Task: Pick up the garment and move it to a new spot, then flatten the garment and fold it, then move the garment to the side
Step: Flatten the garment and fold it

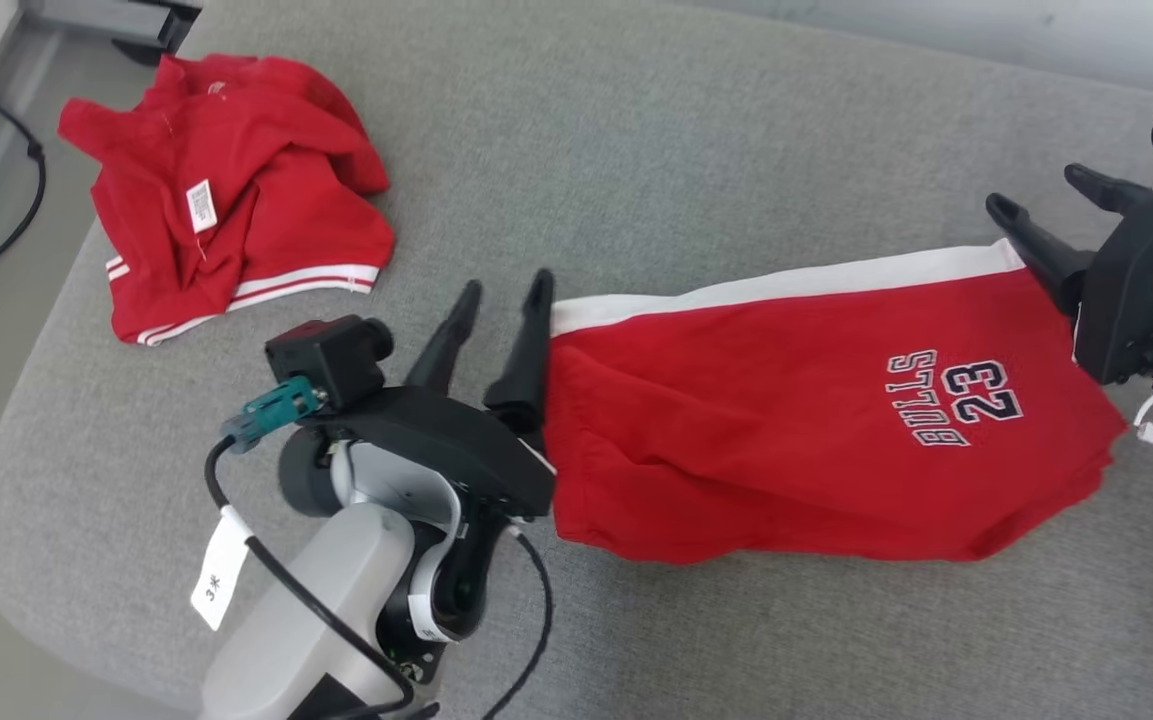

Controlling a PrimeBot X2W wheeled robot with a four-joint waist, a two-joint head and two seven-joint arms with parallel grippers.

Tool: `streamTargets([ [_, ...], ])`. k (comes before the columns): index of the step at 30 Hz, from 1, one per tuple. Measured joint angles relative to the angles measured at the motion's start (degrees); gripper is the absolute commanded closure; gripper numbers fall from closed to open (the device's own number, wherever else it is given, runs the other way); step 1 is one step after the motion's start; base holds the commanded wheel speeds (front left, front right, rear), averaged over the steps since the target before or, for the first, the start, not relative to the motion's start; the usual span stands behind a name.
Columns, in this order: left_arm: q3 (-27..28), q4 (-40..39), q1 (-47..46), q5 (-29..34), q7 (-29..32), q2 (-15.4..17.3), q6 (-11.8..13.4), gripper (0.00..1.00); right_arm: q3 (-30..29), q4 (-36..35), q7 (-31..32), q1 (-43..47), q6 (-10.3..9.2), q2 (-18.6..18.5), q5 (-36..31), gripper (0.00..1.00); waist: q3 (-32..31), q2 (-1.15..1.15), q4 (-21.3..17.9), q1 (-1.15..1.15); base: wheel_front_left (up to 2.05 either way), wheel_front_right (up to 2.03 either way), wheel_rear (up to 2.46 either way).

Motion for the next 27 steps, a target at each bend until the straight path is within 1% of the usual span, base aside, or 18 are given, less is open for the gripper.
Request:
streamTargets([
  [2, 0.43, 0.82, 0.03, 0.44, -0.66, 0.11, 1.0, 0.0, -0.82, -0.2, -2.45, 0.98, 0.0, 0.59, -0.47, 0.0, -0.7, 0.0, -0.42, 0.0, 0.0, 0.0, 0.0],
  [5, 2.16, 0.96, -0.03, 0.51, -3.54, 0.16, 0.89, 0.0, -2.57, -0.67, -6.16, 2.37, 0.0, 2.16, -1.74, 0.0, -1.98, -0.01, -1.21, 0.0, 0.0, 0.0, 0.0],
  [7, 3.74, 1.27, -0.27, 0.51, -5.88, 0.31, 0.82, 0.0, -3.16, -1.26, -7.91, 3.94, 0.0, 3.9, -2.6, 0.0, -2.85, -0.01, -1.94, 0.0, 0.0, 0.0, 0.0],
  [8, 5.69, 1.86, -1.35, 0.59, -8.27, 0.33, 0.37, 0.0, -3.82, -1.96, -9.58, 5.52, 0.0, 5.53, -3.33, 0.0, -3.73, 0.0, -2.82, 0.0, 0.0, 0.0, 0.0],
  [11, 8.73, 3.2, -3.5, 2.12, -10.24, 0.31, -0.1, 0.0, -4.86, -3.02, -11.85, 8.05, 0.0, 8.18, -4.13, 0.0, -5.14, -0.01, -4.3, -0.01, 0.0, 0.0, 0.0],
  [14, 11.38, 3.82, -6.1, 3.65, -10.8, -0.03, -2.01, 0.0, -6.55, -4.48, -14.32, 10.17, 0.0, 11.46, -5.15, 0.0, -6.38, -0.01, -6.1, -0.01, 0.0, 0.0, 0.0],
  [16, 14.77, 3.49, -7.0, 4.72, -10.81, -0.76, -3.69, 0.0, -7.66, -5.82, -16.01, 11.98, 0.0, 14.16, -6.37, 0.0, -7.1, -0.01, -7.39, 0.0, 0.0, 0.0, 0.0],
  [18, 18.83, 2.27, -7.01, 6.8, -10.98, -1.16, -5.75, 0.0, -7.65, -7.03, -16.75, 13.99, 0.0, 16.88, -7.46, 0.0, -7.74, -0.01, -8.71, -0.01, 0.0, 0.0, 0.0],
  [20, 21.95, 1.31, -6.26, 9.43, -11.0, -1.37, -8.44, 0.0, -7.8, -8.35, -17.62, 16.2, 0.0, 19.83, -8.37, 0.0, -8.34, -0.01, -10.0, -0.01, 0.0, 0.0, 0.0],
  [22, 23.88, 1.08, -3.99, 11.83, -11.0, -1.76, -10.55, 0.0, -8.09, -9.92, -18.11, 18.28, 0.0, 21.58, -9.48, 0.0, -8.89, -0.01, -11.16, -0.01, 0.0, 0.0, 0.0],
  [24, 25.51, 0.87, -1.23, 14.11, -11.0, -1.88, -12.28, 0.0, -8.11, -11.2, -18.27, 20.55, 0.0, 22.38, -10.7, 0.0, -9.49, -0.01, -12.09, -0.01, 0.0, 0.0, 0.0],
  [26, 26.66, 0.02, 1.52, 14.75, -11.0, -1.9, -12.99, 0.0, -7.98, -12.04, -18.16, 22.76, 0.0, 23.27, -11.21, 0.0, -10.21, -0.01, -12.72, -0.01, 0.0, 0.0, 0.0],
  [27, 27.07, -0.34, 3.02, 16.02, -11.0, -1.9, -13.3, 0.0, -7.89, -12.37, -17.95, 23.66, 0.0, 23.68, -11.33, 0.0, -10.59, -0.01, -12.97, -0.01, 0.0, 0.0, 0.0],
])
